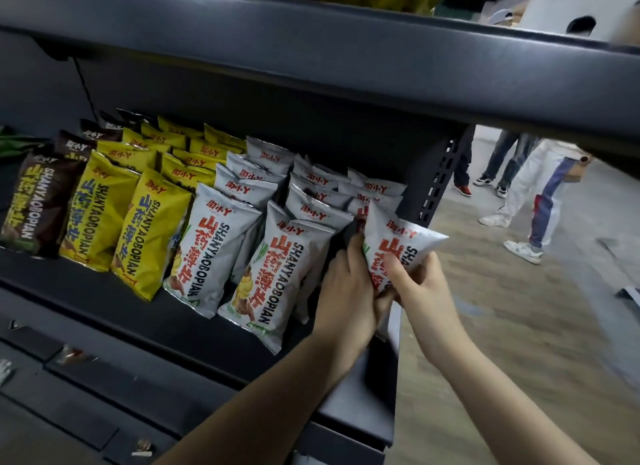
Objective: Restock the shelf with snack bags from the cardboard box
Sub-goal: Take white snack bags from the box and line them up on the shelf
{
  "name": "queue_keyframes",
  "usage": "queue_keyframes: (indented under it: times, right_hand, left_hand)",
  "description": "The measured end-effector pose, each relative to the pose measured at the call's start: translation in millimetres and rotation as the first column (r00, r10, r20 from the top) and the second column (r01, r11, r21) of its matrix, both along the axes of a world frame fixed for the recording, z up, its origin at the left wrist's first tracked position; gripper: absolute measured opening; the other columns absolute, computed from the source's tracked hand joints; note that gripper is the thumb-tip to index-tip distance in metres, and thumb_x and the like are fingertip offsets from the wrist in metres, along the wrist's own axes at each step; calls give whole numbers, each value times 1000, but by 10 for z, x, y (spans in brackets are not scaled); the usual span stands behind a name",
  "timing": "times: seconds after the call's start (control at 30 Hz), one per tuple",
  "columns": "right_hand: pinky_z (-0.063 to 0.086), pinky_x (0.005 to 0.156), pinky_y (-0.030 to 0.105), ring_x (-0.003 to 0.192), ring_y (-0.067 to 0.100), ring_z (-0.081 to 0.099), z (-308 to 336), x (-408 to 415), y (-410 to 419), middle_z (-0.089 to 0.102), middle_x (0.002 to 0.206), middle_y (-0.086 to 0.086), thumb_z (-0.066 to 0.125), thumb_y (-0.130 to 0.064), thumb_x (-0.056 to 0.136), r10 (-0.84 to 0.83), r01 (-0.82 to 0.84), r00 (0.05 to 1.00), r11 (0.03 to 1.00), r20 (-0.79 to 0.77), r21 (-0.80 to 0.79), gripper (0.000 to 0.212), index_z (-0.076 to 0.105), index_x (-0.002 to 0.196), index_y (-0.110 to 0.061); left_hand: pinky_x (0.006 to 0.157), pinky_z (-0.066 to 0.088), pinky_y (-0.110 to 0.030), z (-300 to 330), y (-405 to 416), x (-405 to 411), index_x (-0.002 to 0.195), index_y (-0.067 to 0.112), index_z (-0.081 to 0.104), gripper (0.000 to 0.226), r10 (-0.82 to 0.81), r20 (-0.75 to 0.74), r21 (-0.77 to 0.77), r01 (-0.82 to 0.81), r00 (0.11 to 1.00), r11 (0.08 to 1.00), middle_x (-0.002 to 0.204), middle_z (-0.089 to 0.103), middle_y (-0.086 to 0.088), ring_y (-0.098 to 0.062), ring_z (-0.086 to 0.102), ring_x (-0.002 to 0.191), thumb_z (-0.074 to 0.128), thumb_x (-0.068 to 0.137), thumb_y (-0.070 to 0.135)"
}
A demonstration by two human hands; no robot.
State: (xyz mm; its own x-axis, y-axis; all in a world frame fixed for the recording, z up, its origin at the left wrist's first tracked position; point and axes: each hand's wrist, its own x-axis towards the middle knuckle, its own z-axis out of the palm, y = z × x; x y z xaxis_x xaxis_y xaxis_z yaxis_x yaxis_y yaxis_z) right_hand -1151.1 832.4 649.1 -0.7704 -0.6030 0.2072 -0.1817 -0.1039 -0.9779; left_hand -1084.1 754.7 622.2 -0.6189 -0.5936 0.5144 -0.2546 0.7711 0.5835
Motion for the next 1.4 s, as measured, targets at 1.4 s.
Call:
queue_keyframes:
  times: [1.4]
  right_hand:
    - [32,102,32,120,20,37,-327,78,-209,42,126,6,54,-32,86,-304,394,774,918,-556,47,53,42,130,-7]
  left_hand:
    - [97,46,-36,-243,124,300,134,-5,39,74,-2,99,-18,4,995,1000,127,54,-20,-31,55,119,68,68,12]
